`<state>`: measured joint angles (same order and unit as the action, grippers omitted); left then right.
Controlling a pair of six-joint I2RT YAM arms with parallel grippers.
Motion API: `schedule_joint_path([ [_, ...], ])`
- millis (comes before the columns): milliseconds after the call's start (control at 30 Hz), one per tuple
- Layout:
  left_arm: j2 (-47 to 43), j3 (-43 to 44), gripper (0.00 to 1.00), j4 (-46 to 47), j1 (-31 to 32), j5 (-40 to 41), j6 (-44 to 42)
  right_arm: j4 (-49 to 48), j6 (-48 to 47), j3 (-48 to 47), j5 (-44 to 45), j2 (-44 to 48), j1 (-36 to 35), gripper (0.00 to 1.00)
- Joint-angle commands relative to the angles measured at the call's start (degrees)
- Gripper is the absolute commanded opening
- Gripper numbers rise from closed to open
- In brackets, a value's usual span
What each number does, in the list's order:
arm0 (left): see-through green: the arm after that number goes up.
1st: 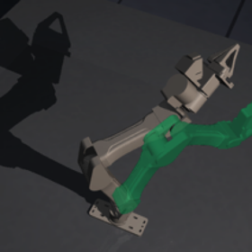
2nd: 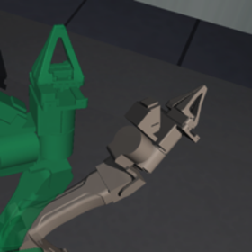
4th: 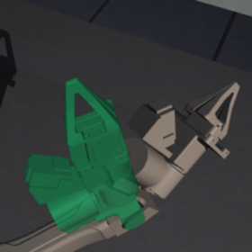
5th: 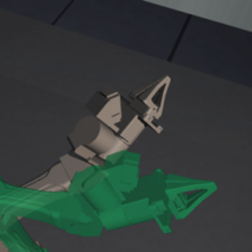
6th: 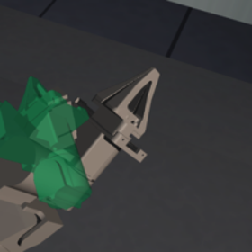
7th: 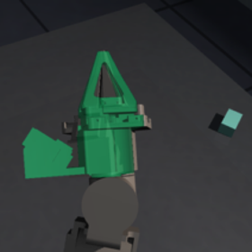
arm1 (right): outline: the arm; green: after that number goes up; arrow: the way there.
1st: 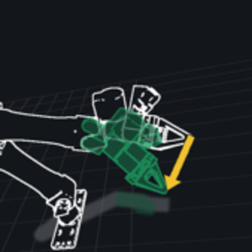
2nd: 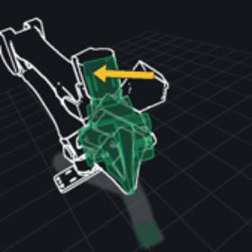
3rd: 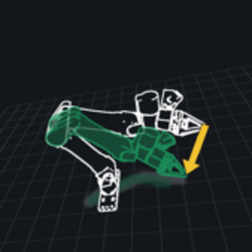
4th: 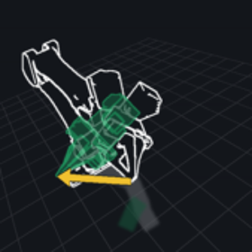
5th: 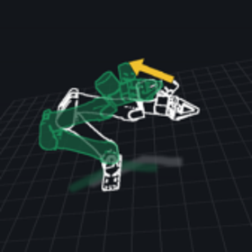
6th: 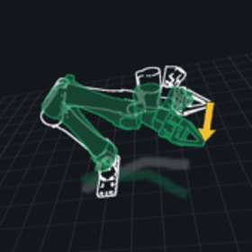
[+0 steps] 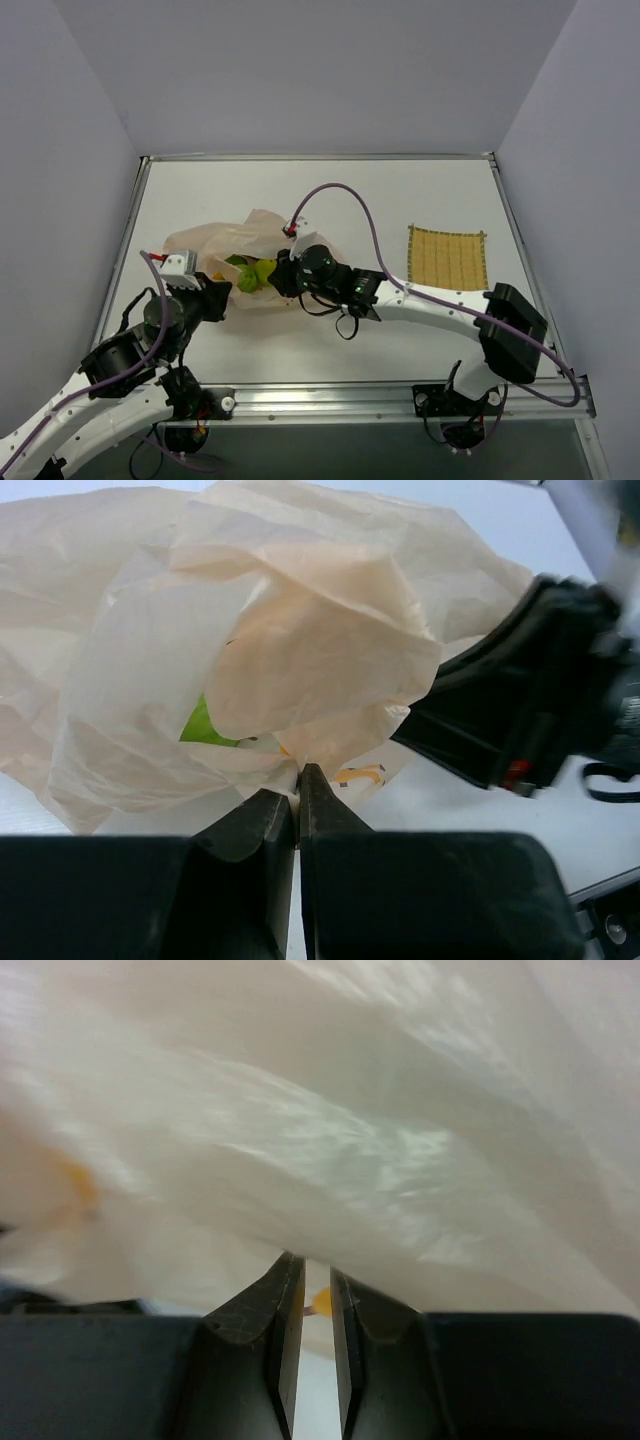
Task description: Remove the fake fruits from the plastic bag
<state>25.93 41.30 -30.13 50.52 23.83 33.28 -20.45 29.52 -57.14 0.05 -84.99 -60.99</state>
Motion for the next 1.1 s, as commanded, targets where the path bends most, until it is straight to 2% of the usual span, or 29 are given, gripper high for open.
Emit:
schedule_joint_path([
  [0,-3.4,-0.3,0.02,0.9,0.2,2.9,3.2,-0.6,-4.2,-3.6,8.6,-5.8,0.0,0.13],
  [67,-4.5,-0.8,0.02,-0.7,0.2,3.1,3.9,-3.4,-4.9,-4.3,12.0,-9.4,0.0,0.17],
  [133,-4.2,-1.1,0.02,-2.7,0.2,2.4,4.7,-4.2,-5.4,-6.3,14.6,-13.7,0.4,0.27],
  [167,-4.0,-1.1,0.02,-3.4,0.2,2.1,5.7,-4.6,-5.5,-7.0,15.7,-15.0,0.5,0.33],
  [200,-3.8,-1.4,0.02,-3.9,0.3,1.7,6.3,-4.8,-5.5,-8.4,16.5,-16.2,0.6,0.45],
  [267,-3.3,-1.7,0.02,-4.8,0.3,0.6,7.1,-5.7,-5.3,-9.5,18.8,-18.9,0.8,0.55],
  [300,-3.2,-2.2,0.02,-5.2,0.3,0.5,7.4,-6.3,-5.0,-9.7,19.6,-19.6,0.9,0.63],
  [400,-4.1,-2.9,0.02,-5.6,0.3,0.9,7.5,-7.9,-4.5,-11.3,20.7,-22.4,1.5,0.70],
  [667,-5.2,-2.7,0.02,-5.3,0.3,1.6,6.5,-7.2,-4.4,-15.8,19.9,-29.1,1.8,0.71],
  [933,-5.2,-2.9,0.02,-4.9,0.3,1.6,6.5,-5.8,-5.2,-18.3,19.3,-33.3,1.8,0.66],
  [967,-5.3,-2.8,0.02,-4.9,0.3,1.6,6.5,-5.7,-5.3,-18.6,19.2,-33.7,1.9,0.62],
  [1000,-5.3,-2.7,0.02,-5.0,0.2,1.6,6.5,-5.5,-5.4,-18.8,19.2,-33.5,1.9,0.52],
  [1067,-5.4,-2.7,0.02,-5.3,0.2,1.7,6.7,-5.8,-5.4,-18.4,19.1,-32.6,1.8,0.45],
])
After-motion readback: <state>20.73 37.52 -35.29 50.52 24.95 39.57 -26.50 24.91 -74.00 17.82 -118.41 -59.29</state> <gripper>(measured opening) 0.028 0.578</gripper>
